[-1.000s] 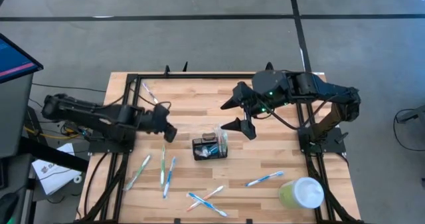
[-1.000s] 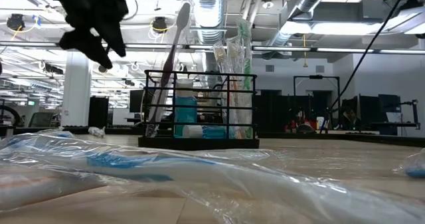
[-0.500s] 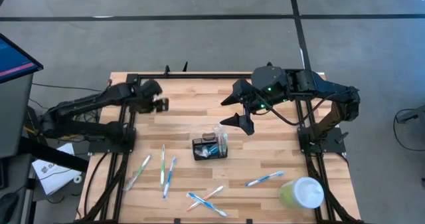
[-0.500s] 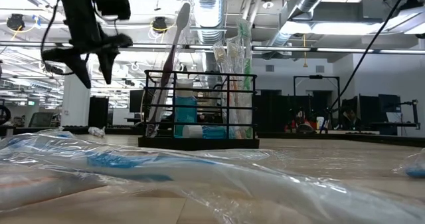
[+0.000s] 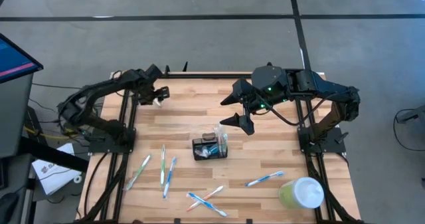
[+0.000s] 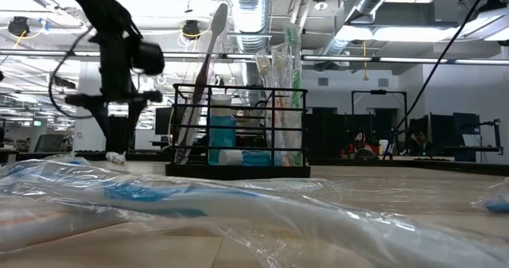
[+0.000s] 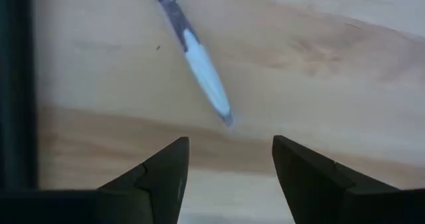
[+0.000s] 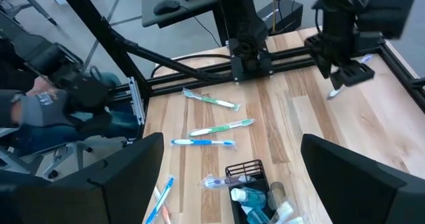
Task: Pick & Place toothbrushing station
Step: Put the purple toothbrush into the bottom left section of the mesh organizer
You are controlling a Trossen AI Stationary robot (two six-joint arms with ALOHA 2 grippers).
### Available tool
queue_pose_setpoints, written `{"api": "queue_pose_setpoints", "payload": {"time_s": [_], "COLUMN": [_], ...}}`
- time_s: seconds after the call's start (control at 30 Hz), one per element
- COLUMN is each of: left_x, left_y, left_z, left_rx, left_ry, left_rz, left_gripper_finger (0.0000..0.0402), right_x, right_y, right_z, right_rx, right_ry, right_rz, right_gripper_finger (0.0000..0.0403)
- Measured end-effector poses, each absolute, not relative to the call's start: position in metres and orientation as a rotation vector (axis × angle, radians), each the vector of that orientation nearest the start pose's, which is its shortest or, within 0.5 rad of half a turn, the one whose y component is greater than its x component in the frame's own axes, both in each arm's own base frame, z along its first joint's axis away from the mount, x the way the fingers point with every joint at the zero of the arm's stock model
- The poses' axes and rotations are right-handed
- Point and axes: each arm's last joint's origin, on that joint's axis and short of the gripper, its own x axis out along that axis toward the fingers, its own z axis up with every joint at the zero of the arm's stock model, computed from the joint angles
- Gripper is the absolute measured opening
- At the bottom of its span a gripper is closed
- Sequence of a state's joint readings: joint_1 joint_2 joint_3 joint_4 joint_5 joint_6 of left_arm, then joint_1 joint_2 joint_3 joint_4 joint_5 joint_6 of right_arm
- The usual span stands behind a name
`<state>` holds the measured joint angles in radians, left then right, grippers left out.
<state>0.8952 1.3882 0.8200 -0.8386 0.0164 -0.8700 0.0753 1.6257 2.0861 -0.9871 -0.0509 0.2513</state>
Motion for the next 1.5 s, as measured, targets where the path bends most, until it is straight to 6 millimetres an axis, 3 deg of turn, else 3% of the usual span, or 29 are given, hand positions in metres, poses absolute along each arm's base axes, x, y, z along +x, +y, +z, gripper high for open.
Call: {"api": "queue_pose_setpoints", "payload": {"time_s": [0.4, 0.77, 0.87, 0.97, 1.13, 1.3, 1.5], "left_x": [0.140, 0.143, 0.144, 0.143, 0.143, 0.148, 0.158], "left_y": [0.202, 0.210, 0.210, 0.210, 0.209, 0.198, 0.172], "left_z": [0.156, 0.136, 0.133, 0.132, 0.133, 0.141, 0.191], "left_rx": [-1.388, -1.397, -1.382, -1.360, -1.310, -1.234, -1.136], "left_ry": [0.950, 1.000, 1.030, 1.062, 1.095, 1.142, 0.942], "left_rz": [1.358, 1.375, 1.363, 1.342, 1.287, 1.200, 1.124], "left_gripper_finger": [0.0212, 0.0204, 0.0191, 0.0148, 0.0023, 0.0010, 0.0009], "right_x": [0.308, 0.307, 0.307, 0.307, 0.307, 0.307, 0.307], "right_y": [0.025, 0.025, 0.025, 0.025, 0.025, 0.025, 0.025], "right_z": [0.478, 0.477, 0.477, 0.477, 0.477, 0.477, 0.477], "right_rx": [0.237, 0.237, 0.237, 0.238, 0.240, 0.248, 0.248], "right_ry": [0.582, 0.592, 0.592, 0.592, 0.592, 0.592, 0.593], "right_rz": [0.051, 0.050, 0.049, 0.049, 0.049, 0.046, 0.046], "right_gripper_finger": [0.0347, 0.0347, 0.0347, 0.0347, 0.0347, 0.0347, 0.0347]}}
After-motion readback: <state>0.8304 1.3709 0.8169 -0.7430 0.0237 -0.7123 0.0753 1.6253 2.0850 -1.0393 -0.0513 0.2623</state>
